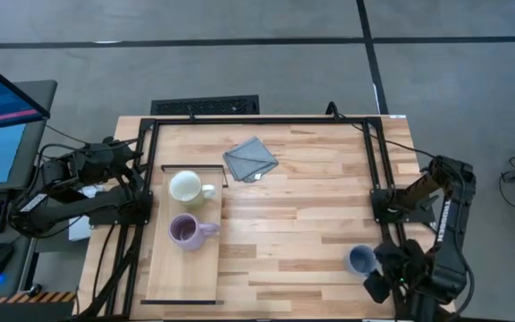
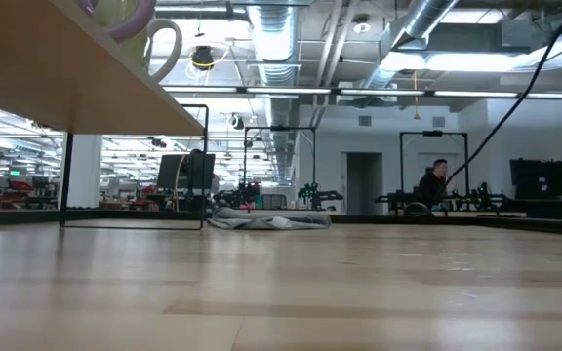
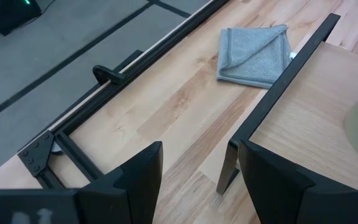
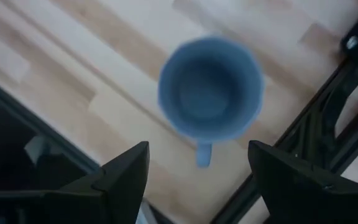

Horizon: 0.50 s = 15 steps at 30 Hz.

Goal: Stack small to large cups/mugs on shelf
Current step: Put the blue mug on the shelf

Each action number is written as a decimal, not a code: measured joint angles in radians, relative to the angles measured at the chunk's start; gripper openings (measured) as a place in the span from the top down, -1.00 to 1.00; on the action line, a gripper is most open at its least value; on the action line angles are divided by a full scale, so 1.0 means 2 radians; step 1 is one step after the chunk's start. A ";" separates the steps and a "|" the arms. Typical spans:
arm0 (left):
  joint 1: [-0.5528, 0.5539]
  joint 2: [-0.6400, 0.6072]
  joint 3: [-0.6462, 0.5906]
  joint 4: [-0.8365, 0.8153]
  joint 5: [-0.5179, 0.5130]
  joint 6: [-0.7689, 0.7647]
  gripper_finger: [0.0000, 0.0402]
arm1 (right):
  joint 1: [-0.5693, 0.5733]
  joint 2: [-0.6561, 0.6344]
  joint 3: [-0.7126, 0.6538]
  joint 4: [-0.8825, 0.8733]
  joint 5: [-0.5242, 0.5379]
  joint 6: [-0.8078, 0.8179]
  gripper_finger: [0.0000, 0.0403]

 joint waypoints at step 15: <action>0.000 0.000 0.000 0.000 0.000 -0.007 -0.01 | 0.004 0.000 -0.084 0.124 -0.057 0.013 -0.47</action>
